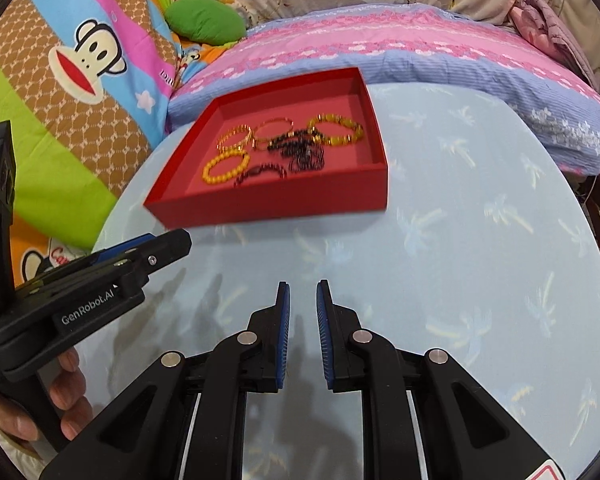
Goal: Organize jewelry
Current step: 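Move both open tools back toward the small gold rings on the table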
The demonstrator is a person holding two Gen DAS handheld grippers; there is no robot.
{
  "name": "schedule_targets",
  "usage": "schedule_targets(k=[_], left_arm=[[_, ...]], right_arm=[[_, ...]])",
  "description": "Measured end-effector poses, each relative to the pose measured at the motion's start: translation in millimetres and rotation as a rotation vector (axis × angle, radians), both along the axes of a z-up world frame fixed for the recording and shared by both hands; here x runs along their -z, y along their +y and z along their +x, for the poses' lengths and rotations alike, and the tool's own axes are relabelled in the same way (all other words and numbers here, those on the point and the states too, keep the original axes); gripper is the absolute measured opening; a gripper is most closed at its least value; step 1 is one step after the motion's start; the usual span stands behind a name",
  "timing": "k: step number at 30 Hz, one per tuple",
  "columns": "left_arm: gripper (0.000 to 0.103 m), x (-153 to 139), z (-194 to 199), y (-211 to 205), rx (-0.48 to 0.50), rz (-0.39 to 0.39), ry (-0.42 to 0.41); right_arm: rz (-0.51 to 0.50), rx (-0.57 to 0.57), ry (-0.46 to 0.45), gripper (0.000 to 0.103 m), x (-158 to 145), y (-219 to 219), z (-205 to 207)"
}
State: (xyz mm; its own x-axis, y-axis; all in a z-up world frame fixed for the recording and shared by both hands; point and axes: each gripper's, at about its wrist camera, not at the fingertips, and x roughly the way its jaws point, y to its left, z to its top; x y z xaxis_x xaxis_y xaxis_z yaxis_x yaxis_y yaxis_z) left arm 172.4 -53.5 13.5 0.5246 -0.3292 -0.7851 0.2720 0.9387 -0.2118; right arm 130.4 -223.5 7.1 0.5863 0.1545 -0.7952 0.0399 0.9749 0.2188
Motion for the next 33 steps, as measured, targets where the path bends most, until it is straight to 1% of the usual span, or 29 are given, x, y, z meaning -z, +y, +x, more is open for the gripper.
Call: schedule_targets(k=[3,6,7,9,12,17,25,26,28,30,33], left_arm=[[0.040,7.3,-12.9,4.4,-0.008,0.004,0.021],[0.040,15.9,-25.9,7.0,-0.016,0.026,0.036],[0.040,18.8,-29.4,7.5,-0.017,0.034,0.039],[0.041,25.1,-36.0,9.9,-0.019,0.041,0.053],[0.041,32.0,-43.8,13.4,-0.027,0.048,0.068],[0.046,37.5,-51.8,20.2,-0.046,0.056,0.074],[0.046,42.7,-58.3,26.9,-0.055,0.057,0.089],[0.046,42.9,-58.6,27.1,-0.056,0.058,0.090],[0.046,43.1,-59.2,27.4,-0.055,0.057,0.094],[0.046,44.0,-59.8,27.6,-0.053,0.054,0.098],[0.046,44.6,-63.0,26.4,-0.047,0.053,0.100]], right_arm=[[-0.003,-0.012,0.020,0.015,8.3,3.6,-12.9],[-0.031,-0.026,0.034,0.016,17.3,11.0,-24.0],[-0.034,-0.033,0.041,0.017,21.0,14.1,-27.6],[-0.032,-0.040,0.047,0.025,25.0,16.8,-31.9],[-0.040,-0.055,0.052,0.026,30.2,24.4,-35.4],[-0.067,-0.071,0.051,0.026,35.4,34.4,-33.5],[-0.115,-0.079,0.051,0.026,43.8,42.0,-25.4],[-0.123,-0.082,0.046,0.025,43.9,42.8,-25.6],[-0.145,-0.084,0.041,0.021,44.1,44.4,-26.1],[-0.160,-0.082,0.037,0.015,44.5,45.2,-26.4],[-0.143,-0.072,0.041,0.014,44.1,40.5,-26.9]])
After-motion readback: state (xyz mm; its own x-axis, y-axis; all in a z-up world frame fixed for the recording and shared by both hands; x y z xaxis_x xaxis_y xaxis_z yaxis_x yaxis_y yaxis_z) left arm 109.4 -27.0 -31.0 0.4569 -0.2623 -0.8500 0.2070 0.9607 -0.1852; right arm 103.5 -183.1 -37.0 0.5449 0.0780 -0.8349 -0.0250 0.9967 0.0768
